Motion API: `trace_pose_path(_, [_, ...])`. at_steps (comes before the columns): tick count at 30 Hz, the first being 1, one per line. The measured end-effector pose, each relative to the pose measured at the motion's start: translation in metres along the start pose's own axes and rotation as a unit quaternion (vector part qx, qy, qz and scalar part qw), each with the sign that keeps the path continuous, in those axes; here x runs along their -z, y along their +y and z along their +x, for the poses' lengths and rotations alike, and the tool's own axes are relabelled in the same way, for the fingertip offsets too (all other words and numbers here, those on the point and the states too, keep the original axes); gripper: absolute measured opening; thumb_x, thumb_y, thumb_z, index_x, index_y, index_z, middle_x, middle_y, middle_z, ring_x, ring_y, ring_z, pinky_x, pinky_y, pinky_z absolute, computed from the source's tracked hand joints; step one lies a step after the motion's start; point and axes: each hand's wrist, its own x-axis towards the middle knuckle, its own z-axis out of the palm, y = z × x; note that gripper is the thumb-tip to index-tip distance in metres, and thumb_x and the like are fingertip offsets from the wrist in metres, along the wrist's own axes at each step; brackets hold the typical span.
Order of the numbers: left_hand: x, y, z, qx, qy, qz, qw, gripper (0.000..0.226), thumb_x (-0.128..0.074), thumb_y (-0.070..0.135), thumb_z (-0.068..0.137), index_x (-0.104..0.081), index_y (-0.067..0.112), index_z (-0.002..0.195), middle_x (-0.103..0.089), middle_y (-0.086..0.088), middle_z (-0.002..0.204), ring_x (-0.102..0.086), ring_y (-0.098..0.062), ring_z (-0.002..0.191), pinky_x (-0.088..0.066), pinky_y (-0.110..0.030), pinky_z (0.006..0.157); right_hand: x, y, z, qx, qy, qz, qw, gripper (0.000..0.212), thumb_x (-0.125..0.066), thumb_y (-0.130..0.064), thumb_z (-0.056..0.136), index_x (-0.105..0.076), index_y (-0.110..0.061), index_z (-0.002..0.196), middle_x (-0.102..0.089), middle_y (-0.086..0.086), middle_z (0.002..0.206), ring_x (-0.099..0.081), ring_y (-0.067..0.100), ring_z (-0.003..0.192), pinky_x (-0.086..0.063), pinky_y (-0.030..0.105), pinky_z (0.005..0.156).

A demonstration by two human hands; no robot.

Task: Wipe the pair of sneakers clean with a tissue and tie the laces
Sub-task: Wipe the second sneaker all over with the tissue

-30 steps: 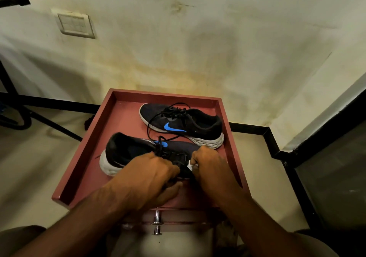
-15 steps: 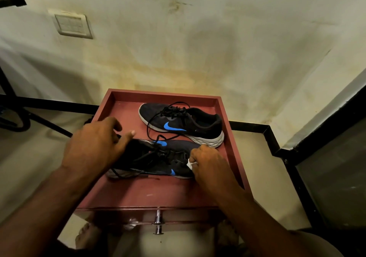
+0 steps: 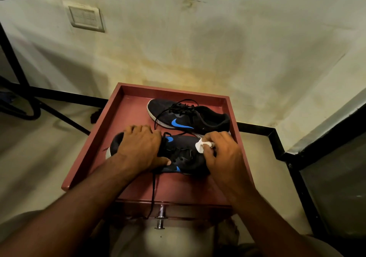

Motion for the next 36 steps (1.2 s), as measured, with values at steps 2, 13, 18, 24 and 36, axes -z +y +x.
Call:
trace_pose_path(2, [0.002,0.007,-0.006,0.018,0.01,-0.005,1.0,0.09,-0.061,0.082,0.074,-0.046,0.018,0.136,-0.05,-0.012,0.137,-0.048,-0.032,0.128,-0.031,-0.047,0.112,0.002,0.002,0.002,-0.012,0.007,0.021,1.0,0.013,-0.067,-0.007,0.091,-0.073,-0.013,0.101,-0.057,0.0,0.104,-0.059,0.014,0.09,-0.055,0.03,0.079])
trace_pose_path(13, [-0.007,0.024,-0.035,-0.061,0.107,-0.013,0.992,0.051,-0.067,0.042,0.09,-0.043,0.01,0.121,-0.05,-0.006,0.108,-0.057,-0.023,0.097,-0.049,-0.039,0.091,-0.017,-0.015,-0.01,0.029,-0.031,0.047,0.998,0.024,-0.072,-0.003,0.086,-0.072,-0.013,0.109,-0.066,-0.001,0.105,-0.06,0.006,0.094,-0.044,0.005,0.086])
trace_pose_path(18, [-0.025,0.023,-0.032,-0.095,0.15,-0.019,0.984,0.029,-0.064,0.014,0.085,-0.048,0.009,0.109,-0.052,-0.01,0.095,-0.058,-0.028,0.081,-0.05,-0.044,0.075,-0.024,-0.035,-0.007,0.142,-0.033,0.036,0.989,0.009,-0.068,0.001,0.089,-0.07,-0.005,0.096,-0.066,0.005,0.096,-0.062,0.016,0.089,-0.052,0.024,0.082])
trace_pose_path(24, [-0.035,0.021,-0.028,-0.077,0.199,-0.044,0.976,0.042,-0.077,0.005,0.067,-0.046,0.007,0.095,-0.055,-0.014,0.074,-0.056,-0.035,0.061,-0.049,-0.046,0.059,-0.02,-0.025,0.0,0.106,-0.089,-0.131,0.982,0.009,-0.063,-0.007,0.09,-0.068,-0.011,0.084,-0.06,0.005,0.087,-0.057,0.02,0.079,-0.049,0.031,0.066])
trace_pose_path(36, [-0.024,0.027,-0.038,-0.054,0.184,-0.073,0.979,0.041,-0.077,0.033,0.079,-0.048,0.014,0.1,-0.063,-0.006,0.084,-0.061,-0.027,0.074,-0.046,-0.039,0.071,0.0,-0.014,-0.013,-0.087,-0.081,-0.058,0.991,0.011,-0.06,-0.015,0.099,-0.071,-0.012,0.097,-0.069,0.004,0.095,-0.064,0.018,0.085,-0.056,0.032,0.079])
